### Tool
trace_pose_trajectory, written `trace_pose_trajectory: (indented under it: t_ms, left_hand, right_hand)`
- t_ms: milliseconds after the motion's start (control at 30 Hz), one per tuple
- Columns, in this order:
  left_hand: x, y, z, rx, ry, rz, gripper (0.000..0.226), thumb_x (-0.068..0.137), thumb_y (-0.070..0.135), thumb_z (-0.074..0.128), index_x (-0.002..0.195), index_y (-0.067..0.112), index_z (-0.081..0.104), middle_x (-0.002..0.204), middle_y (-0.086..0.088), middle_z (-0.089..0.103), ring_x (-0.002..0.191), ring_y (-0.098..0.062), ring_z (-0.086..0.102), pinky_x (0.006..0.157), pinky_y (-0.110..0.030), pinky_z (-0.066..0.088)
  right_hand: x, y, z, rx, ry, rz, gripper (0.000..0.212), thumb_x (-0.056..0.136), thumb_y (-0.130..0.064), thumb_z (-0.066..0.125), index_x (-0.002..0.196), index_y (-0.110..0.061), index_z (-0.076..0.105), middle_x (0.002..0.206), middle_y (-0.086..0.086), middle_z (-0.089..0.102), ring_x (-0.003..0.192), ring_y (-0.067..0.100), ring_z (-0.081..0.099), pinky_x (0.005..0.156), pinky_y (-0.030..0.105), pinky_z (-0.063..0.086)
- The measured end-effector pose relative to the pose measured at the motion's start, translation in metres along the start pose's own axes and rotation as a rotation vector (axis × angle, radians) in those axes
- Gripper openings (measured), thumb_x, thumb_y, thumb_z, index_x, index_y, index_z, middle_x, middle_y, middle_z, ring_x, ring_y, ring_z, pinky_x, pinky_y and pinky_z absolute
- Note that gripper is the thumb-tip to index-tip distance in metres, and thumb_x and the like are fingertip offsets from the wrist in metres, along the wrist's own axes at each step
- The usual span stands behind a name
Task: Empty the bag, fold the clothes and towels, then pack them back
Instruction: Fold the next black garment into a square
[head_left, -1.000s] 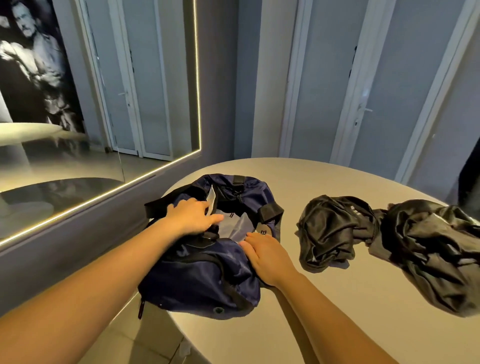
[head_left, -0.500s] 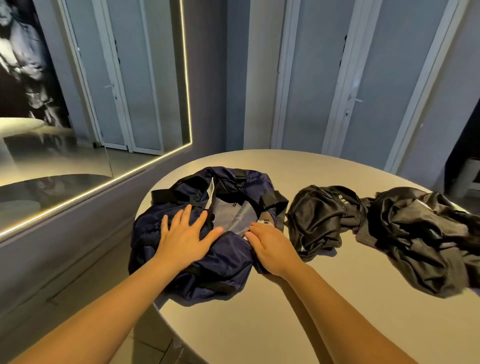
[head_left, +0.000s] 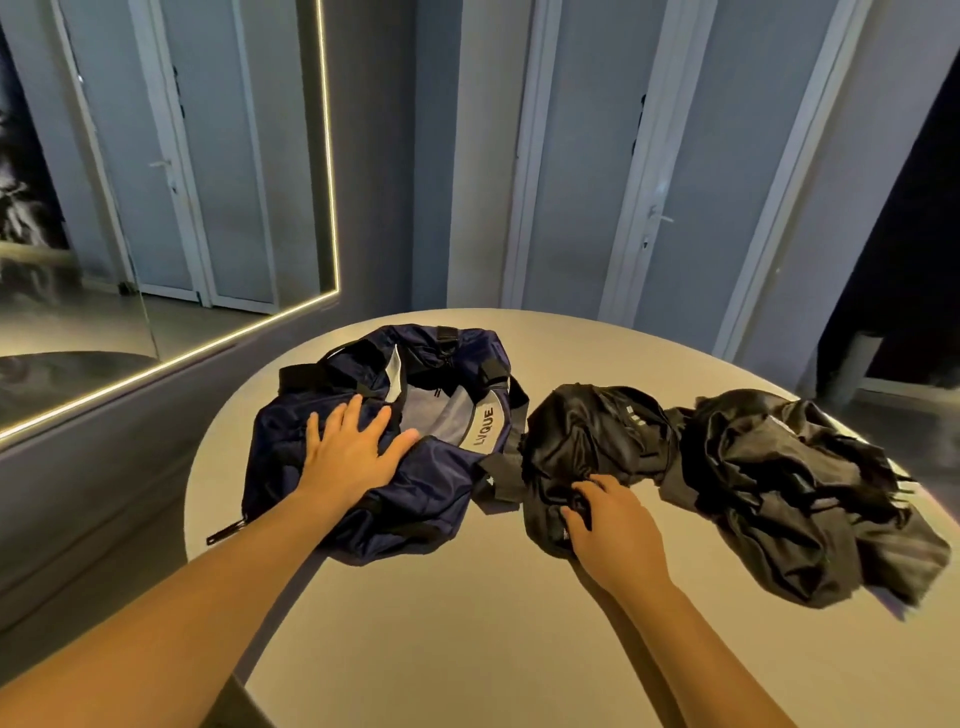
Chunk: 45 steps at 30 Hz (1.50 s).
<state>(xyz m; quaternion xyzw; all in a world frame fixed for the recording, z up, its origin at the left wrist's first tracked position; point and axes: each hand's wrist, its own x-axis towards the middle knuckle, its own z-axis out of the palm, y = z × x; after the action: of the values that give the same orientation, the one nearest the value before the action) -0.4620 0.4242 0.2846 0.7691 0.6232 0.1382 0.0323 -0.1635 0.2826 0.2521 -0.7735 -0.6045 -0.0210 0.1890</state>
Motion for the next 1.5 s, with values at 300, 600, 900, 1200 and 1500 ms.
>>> trace_pose_trajectory:
  t_ms: [300,600,900,1200,1500]
  left_hand:
    - [0.033,0.022,-0.043,-0.236,-0.103,-0.151,0.074,0.093,0.078,0.037,0.15,0.031,0.049,0.166,-0.009,0.028,0.152,-0.034,0.024,0.123,-0.058,0.014]
    - [-0.102,0.158,-0.038,-0.328,-0.033,0.305,0.076,0.085,0.075,0.06,0.143,0.026,0.052,0.139,0.004,0.057,0.126,-0.021,0.056,0.099,-0.038,0.048]
    - [-0.149,0.132,-0.027,-0.765,0.164,0.424,0.015,0.09,0.018,0.077,0.104,0.02,0.074,0.099,0.013,0.066,0.096,-0.008,0.063,0.092,-0.035,0.052]
    - [-0.238,0.122,-0.006,-0.442,0.159,0.988,0.027,0.096,0.038,0.058,0.12,0.034,0.07,0.125,0.015,0.06,0.113,-0.008,0.057,0.095,-0.028,0.05]
    - [-0.225,0.137,-0.028,-0.754,0.392,0.764,0.025,0.094,0.033,0.066,0.11,0.015,0.073,0.114,0.008,0.064,0.106,-0.011,0.062,0.09,-0.024,0.05]
  right_hand:
    - [-0.059,-0.008,-0.035,0.003,0.043,-0.056,0.014,0.096,-0.036,0.055,0.105,-0.026,0.059,0.096,-0.013,0.044,0.094,0.013,0.051,0.058,0.014,0.026]
    - [-0.139,-0.03,-0.065,0.288,-0.033,-0.155,0.031,0.097,-0.066,0.041,0.113,-0.04,0.046,0.099,-0.017,0.058,0.089,0.007,0.056,0.073,0.022,0.047]
    - [-0.153,0.005,-0.057,0.903,0.128,0.174,0.011,0.099,-0.02,0.062,0.088,-0.016,0.065,0.081,-0.002,0.068,0.076,0.016,0.065,0.071,0.036,0.054]
    - [-0.145,0.015,-0.087,1.614,-0.083,0.437,0.037,0.102,-0.04,0.054,0.114,-0.01,0.073,0.111,0.02,0.074,0.107,0.043,0.069,0.094,0.054,0.054]
    - [-0.162,0.078,-0.117,1.348,0.146,0.485,0.019,0.091,0.002,0.063,0.104,-0.004,0.075,0.098,0.011,0.078,0.086,0.019,0.075,0.073,0.032,0.058]
